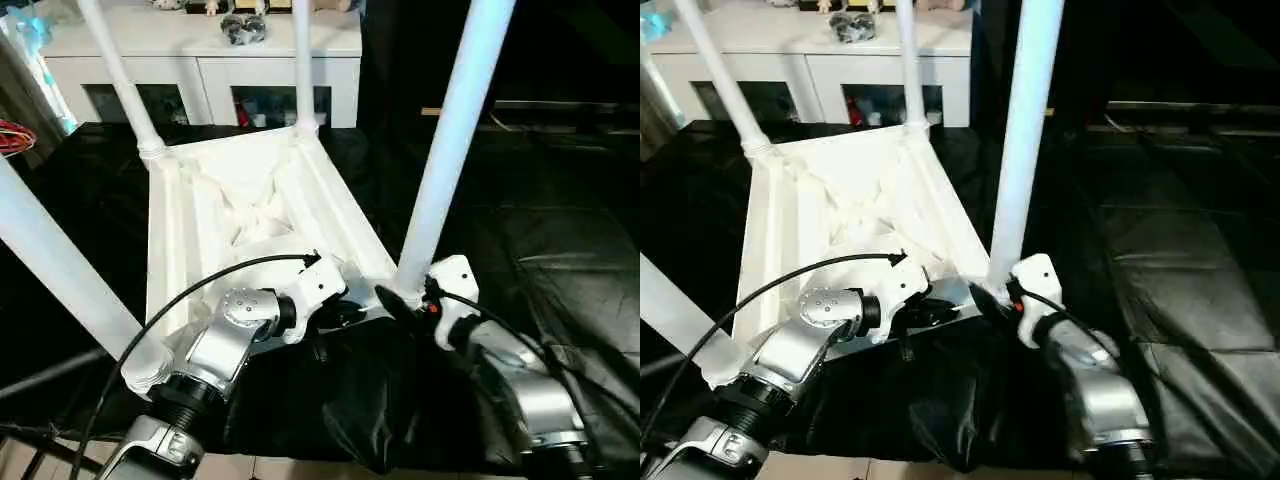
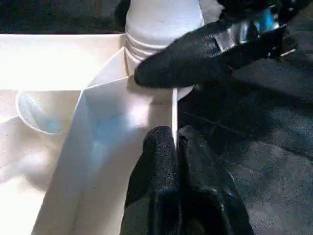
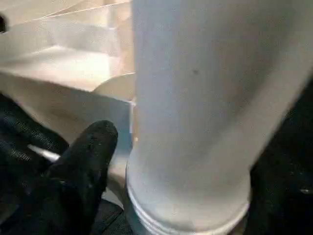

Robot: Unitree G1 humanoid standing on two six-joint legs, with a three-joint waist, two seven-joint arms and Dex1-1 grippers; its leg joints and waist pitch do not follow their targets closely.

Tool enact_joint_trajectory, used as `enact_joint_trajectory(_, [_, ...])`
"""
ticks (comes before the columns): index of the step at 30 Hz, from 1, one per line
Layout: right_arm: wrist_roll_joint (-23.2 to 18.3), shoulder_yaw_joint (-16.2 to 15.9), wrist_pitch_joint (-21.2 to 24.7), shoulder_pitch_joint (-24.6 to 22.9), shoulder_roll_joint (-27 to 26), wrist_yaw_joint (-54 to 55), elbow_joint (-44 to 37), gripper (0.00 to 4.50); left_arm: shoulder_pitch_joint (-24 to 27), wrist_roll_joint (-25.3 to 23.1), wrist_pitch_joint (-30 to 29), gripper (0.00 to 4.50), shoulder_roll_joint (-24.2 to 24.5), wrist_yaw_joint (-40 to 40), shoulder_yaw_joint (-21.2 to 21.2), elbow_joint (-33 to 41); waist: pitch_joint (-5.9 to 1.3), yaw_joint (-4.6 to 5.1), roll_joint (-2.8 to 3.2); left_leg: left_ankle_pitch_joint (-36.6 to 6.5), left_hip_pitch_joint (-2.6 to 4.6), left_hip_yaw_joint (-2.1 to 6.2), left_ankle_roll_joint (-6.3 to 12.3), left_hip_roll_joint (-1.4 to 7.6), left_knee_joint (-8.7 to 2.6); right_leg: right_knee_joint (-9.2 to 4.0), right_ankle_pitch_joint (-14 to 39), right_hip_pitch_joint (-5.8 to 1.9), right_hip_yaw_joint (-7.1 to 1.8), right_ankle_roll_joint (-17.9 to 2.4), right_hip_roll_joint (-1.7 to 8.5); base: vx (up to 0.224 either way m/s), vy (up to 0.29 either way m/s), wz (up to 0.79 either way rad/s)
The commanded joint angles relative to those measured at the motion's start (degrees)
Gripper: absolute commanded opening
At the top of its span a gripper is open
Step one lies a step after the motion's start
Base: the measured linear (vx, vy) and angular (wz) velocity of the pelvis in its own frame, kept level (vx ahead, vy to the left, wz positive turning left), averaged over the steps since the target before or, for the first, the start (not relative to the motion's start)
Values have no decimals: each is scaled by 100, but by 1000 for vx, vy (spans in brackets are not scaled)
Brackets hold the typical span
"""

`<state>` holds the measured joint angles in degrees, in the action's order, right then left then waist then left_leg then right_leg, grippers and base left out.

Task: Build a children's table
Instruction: Rotate leg to tighten

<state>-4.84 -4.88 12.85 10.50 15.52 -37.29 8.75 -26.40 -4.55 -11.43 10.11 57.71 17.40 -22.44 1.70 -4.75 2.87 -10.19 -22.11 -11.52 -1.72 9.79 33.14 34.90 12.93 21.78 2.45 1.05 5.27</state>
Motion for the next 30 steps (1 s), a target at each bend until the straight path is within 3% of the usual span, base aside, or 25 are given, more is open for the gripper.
enact_joint_trajectory(1, [-192, -536, -28, -106, 58, -770, -197, 379, 62, 359, 219, 0, -62, 555, 357, 225, -245, -25, -96, -1077, 98, 180, 463, 356, -374, -430, 341, -174, -226, -1229, 347, 0, 0, 0])
enact_joint_trajectory(6, [-365, -725, 54, -186, 703, -1760, -502, 379, 58, 391, 332, 0, 314, 1149, 417, 258, -250, -45, -97, -956, 91, 176, 583, 359, -357, -388, 81, -189, -200, -1353, 337, 0, 0, 0])
enact_joint_trajectory(13, [-503, -913, 65, -162, 1240, -2626, -691, 379, -17, 524, 356, 0, 651, 1834, 508, 292, -223, -64, -121, -1211, 116, 171, 460, 389, -386, -414, 516, -167, -211, -1436, 349, 0, 0, 0])
enact_joint_trajectory(21, [-538, -976, 122, -118, 1307, -2739, -721, 328, -102, 529, 452, 0, 734, 1962, 499, 183, -233, -96, -126, -997, 115, 167, 525, 382, -360, -377, 240, -174, -205, -1499, 352, 0, 0, 0])
enact_joint_trajectory(26, [-496, -1035, 128, -232, 1202, -2644, -772, 279, -46, 515, 477, 0, 593, 1688, 429, 183, -225, -116, -132, -1072, 117, 166, 484, 383, -364, -394, 406, -171, -210, -1481, 360, 0, 0, 0])
enact_joint_trajectory(30, [-474, -1022, 131, -333, 1054, -2398, -760, 274, 2, 513, 425, 0, 475, 1438, 409, 219, -200, -128, -134, -1221, 123, 172, 410, 384, -389, -425, 666, -163, -216, -1411, 365, 0, 0, 0])
